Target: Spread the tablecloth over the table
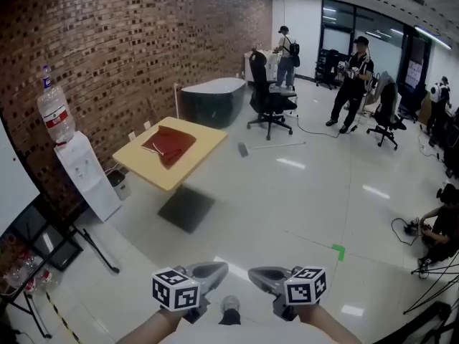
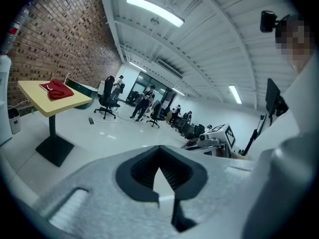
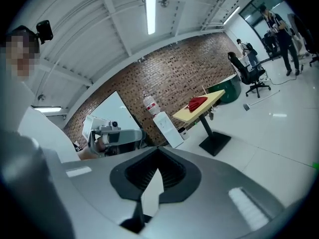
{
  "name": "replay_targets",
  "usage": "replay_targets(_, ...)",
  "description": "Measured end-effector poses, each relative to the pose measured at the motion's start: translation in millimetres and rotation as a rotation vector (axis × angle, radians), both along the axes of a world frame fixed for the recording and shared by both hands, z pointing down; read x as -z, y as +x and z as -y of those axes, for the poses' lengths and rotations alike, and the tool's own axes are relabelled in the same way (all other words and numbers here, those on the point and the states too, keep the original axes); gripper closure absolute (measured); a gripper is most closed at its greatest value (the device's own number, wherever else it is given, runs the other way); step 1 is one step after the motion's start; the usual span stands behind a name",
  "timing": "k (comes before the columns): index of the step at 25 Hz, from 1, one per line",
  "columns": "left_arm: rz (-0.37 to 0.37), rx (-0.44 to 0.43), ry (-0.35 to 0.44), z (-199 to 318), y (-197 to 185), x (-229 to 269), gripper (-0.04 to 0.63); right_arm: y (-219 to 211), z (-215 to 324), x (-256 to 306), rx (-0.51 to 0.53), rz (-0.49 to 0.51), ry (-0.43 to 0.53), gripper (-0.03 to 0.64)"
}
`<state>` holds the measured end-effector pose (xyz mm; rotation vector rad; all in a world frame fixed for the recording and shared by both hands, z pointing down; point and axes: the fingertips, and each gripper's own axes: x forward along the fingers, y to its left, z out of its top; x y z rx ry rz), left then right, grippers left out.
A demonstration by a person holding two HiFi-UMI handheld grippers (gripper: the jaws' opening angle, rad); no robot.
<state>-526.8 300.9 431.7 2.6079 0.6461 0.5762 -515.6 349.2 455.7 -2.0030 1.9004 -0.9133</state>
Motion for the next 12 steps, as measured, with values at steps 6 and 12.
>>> replay_targets(6,-0.018,0.002,-0.014,116,147,14,0.594,147,114,4,0.001,0.013,-0.021,0.618)
replay_targets(12,-0.041,0.034,-0.003,173,249,36,0.594,261,162,30,-0.017,0.005,0.011,0.618)
